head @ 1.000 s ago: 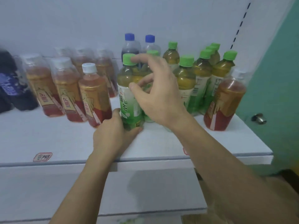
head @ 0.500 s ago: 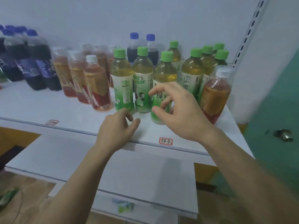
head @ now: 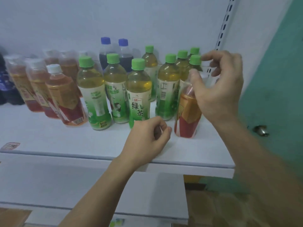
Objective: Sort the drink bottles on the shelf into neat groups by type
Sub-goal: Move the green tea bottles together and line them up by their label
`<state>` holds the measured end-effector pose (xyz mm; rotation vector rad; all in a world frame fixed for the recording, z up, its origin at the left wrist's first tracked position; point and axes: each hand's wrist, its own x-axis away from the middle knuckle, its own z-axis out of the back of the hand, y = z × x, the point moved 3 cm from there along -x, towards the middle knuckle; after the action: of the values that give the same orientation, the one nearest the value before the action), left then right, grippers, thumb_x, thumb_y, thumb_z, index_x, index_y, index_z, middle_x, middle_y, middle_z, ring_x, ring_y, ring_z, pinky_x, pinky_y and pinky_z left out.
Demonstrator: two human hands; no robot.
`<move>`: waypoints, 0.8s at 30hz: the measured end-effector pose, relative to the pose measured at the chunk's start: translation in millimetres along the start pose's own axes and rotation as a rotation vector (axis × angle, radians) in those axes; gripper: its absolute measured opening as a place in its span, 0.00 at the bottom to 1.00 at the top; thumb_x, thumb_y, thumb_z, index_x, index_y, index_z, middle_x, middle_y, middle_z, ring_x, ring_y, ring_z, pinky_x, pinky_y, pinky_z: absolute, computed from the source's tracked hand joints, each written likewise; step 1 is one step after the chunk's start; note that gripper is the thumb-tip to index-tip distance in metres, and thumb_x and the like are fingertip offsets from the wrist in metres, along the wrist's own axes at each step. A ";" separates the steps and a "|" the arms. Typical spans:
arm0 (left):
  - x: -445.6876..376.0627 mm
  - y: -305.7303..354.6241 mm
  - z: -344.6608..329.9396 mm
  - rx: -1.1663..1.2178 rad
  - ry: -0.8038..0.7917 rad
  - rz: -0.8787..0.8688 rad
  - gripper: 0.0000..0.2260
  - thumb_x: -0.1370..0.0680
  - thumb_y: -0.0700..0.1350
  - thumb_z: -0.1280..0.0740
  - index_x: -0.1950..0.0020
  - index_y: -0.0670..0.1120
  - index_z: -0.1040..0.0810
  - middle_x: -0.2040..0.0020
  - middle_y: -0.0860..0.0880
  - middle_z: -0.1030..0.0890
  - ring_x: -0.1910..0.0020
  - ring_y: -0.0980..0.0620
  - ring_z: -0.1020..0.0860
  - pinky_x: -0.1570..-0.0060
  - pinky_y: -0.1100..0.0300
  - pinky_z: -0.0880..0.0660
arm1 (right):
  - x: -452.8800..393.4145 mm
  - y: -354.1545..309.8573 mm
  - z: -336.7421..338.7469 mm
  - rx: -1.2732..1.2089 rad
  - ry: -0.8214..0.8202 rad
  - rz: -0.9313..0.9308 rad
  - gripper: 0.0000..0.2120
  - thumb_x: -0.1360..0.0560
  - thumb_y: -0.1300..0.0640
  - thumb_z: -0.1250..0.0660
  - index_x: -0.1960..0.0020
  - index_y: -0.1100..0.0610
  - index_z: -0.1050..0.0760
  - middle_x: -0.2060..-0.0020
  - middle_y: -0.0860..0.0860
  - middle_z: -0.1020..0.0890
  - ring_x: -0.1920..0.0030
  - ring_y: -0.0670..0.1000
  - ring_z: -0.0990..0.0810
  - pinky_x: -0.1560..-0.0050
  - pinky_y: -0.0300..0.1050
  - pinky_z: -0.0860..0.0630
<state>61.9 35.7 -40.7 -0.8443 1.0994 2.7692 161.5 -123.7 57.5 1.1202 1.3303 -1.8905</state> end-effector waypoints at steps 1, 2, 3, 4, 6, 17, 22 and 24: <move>-2.4 0.9 -4.6 0.023 0.001 0.007 0.06 0.22 0.48 0.30 0.58 0.51 0.22 0.72 0.53 0.24 0.70 0.54 0.25 0.70 0.61 0.31 | -1.2 7.5 -3.6 0.026 -0.051 -0.050 0.16 0.28 0.52 0.26 0.43 0.55 0.23 0.49 0.48 0.27 0.55 0.36 0.28 0.51 0.26 0.32; -3.7 0.4 -9.6 0.036 0.000 0.018 0.04 0.22 0.49 0.30 0.55 0.51 0.22 0.71 0.53 0.24 0.69 0.55 0.24 0.69 0.60 0.30 | 0.7 14.4 -8.4 0.048 -0.130 -0.098 0.20 0.29 0.49 0.25 0.40 0.53 0.24 0.48 0.47 0.27 0.53 0.37 0.27 0.49 0.27 0.32; -4.5 -0.9 -15.0 0.020 -0.008 0.036 0.05 0.22 0.51 0.31 0.49 0.51 0.21 0.71 0.53 0.23 0.68 0.55 0.23 0.69 0.59 0.28 | 5.1 19.7 -12.8 0.074 -0.206 -0.132 0.22 0.29 0.46 0.25 0.39 0.52 0.25 0.48 0.47 0.25 0.51 0.40 0.26 0.49 0.29 0.30; -5.7 -2.3 -21.4 -0.035 -0.024 0.057 0.12 0.22 0.55 0.32 0.42 0.51 0.23 0.70 0.54 0.21 0.67 0.56 0.22 0.67 0.57 0.26 | 10.3 22.9 -15.8 0.095 -0.256 -0.148 0.24 0.30 0.44 0.26 0.38 0.50 0.26 0.47 0.46 0.24 0.50 0.43 0.24 0.48 0.33 0.28; -9.3 -3.9 -36.2 -0.235 -0.088 0.113 0.29 0.23 0.66 0.37 0.30 0.49 0.33 0.65 0.52 0.18 0.64 0.53 0.20 0.68 0.54 0.26 | 17.3 24.9 -16.5 0.100 -0.276 -0.149 0.26 0.31 0.42 0.26 0.38 0.48 0.28 0.46 0.45 0.22 0.48 0.45 0.23 0.46 0.39 0.25; 21.2 8.5 -17.6 -0.218 0.133 0.195 0.33 0.36 0.67 0.26 0.34 0.57 0.27 0.47 0.55 0.19 0.53 0.55 0.23 0.57 0.61 0.25 | 41.0 -1.6 21.8 -0.422 -0.095 -0.433 0.18 0.28 0.55 0.25 0.41 0.50 0.26 0.47 0.46 0.21 0.52 0.43 0.17 0.59 0.39 0.18; 65.5 -9.7 45.8 -0.144 0.266 0.196 0.37 0.32 0.55 0.20 0.26 0.58 0.31 0.41 0.56 0.33 0.44 0.62 0.33 0.46 0.74 0.35 | 63.7 -54.5 -2.3 -0.657 -0.063 -0.407 0.17 0.25 0.59 0.26 0.40 0.54 0.29 0.44 0.59 0.21 0.49 0.50 0.16 0.58 0.41 0.19; 74.8 -23.3 76.3 -0.140 0.307 0.207 0.36 0.31 0.53 0.20 0.25 0.58 0.31 0.38 0.58 0.33 0.41 0.63 0.33 0.42 0.71 0.34 | 69.9 -81.9 -25.1 -0.718 -0.083 -0.346 0.19 0.25 0.61 0.26 0.39 0.58 0.30 0.44 0.60 0.22 0.50 0.47 0.17 0.58 0.37 0.20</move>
<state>-32.2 91.0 -47.1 -1.2763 1.0987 2.9864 68.2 -70.6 30.7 0.4616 2.0181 -1.4307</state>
